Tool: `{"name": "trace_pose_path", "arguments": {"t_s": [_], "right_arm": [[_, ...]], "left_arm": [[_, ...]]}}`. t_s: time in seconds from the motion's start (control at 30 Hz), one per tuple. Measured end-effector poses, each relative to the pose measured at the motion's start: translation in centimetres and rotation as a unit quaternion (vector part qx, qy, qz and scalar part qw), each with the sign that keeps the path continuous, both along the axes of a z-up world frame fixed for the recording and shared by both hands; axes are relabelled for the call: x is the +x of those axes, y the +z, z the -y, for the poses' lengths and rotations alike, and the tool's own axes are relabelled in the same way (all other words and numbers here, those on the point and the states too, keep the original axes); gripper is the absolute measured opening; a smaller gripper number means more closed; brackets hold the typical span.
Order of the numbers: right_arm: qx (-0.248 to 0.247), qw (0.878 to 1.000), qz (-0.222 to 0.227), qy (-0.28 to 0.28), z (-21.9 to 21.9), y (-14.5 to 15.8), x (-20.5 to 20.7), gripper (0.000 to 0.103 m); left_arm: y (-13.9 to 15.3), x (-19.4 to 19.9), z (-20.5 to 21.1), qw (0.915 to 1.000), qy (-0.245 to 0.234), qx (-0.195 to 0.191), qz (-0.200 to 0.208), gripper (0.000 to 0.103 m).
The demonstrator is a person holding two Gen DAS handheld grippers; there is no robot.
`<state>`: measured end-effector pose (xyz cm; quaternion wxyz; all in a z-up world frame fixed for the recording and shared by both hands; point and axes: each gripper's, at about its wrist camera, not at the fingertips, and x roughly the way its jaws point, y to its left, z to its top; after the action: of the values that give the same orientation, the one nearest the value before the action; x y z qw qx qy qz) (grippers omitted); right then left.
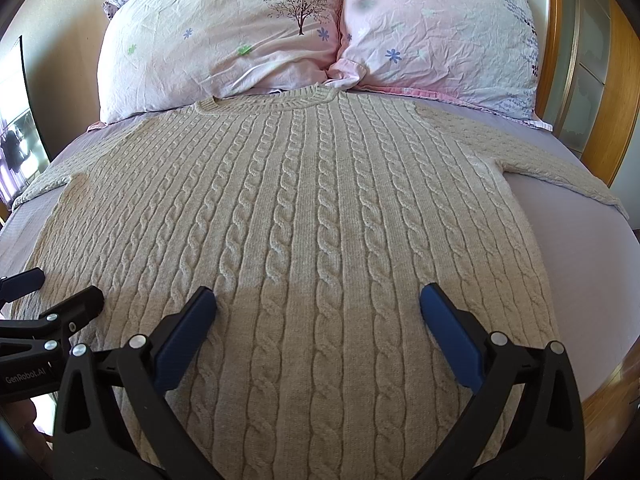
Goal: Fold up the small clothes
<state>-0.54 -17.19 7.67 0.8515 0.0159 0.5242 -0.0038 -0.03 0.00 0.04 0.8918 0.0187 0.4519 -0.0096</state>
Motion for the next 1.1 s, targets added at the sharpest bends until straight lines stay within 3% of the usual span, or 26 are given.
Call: {"name": "trace_pose_path", "arguments": {"t_s": [0.53, 0.63, 0.7, 0.8, 0.9, 0.93, 0.97, 1.0, 1.1], "right_arm": [[-0.002, 1.000, -0.016, 0.014, 0.0, -0.2, 0.4, 0.101], [0.014, 0.998, 0.001, 0.064, 0.4, -0.1, 0.3, 0.101], [0.053, 0.994, -0.003, 0.091, 2.3, 0.6, 1.1, 0.101], [0.100, 0.993, 0.064, -0.004, 10.3, 3.8, 2.4, 0.101], [0.119, 0.971, 0.118, -0.169, 21.6, 5.9, 3.7, 0.100], [0.126, 0.958, 0.120, -0.227, 25.5, 5.9, 4.0, 0.088], [0.141, 0.942, 0.118, -0.280, 29.5, 5.5, 4.2, 0.071], [0.160, 0.924, 0.106, -0.330, 33.4, 4.7, 4.4, 0.065], [0.199, 0.873, 0.069, -0.440, 41.7, 1.6, 4.4, 0.062]], "left_arm": [[0.2, 1.0, -0.1, 0.9998, -0.007, 0.003, -0.020, 0.102], [0.1, 0.9, -0.1, 0.9997, -0.014, 0.003, -0.021, 0.102], [0.1, 1.0, -0.1, 0.9996, -0.015, 0.004, -0.023, 0.102], [0.3, 1.2, 0.0, 0.9995, -0.024, 0.007, -0.018, 0.102], [1.0, 1.5, -0.7, 0.9993, -0.034, -0.012, 0.012, 0.102], [1.4, 1.6, -1.1, 0.9987, -0.034, -0.024, 0.029, 0.102], [1.9, 1.7, -1.7, 0.9975, -0.033, -0.038, 0.050, 0.102], [2.6, 1.9, -2.6, 0.9951, -0.030, -0.059, 0.073, 0.102], [4.1, 2.6, -5.8, 0.9803, -0.030, -0.144, 0.131, 0.102]]}}
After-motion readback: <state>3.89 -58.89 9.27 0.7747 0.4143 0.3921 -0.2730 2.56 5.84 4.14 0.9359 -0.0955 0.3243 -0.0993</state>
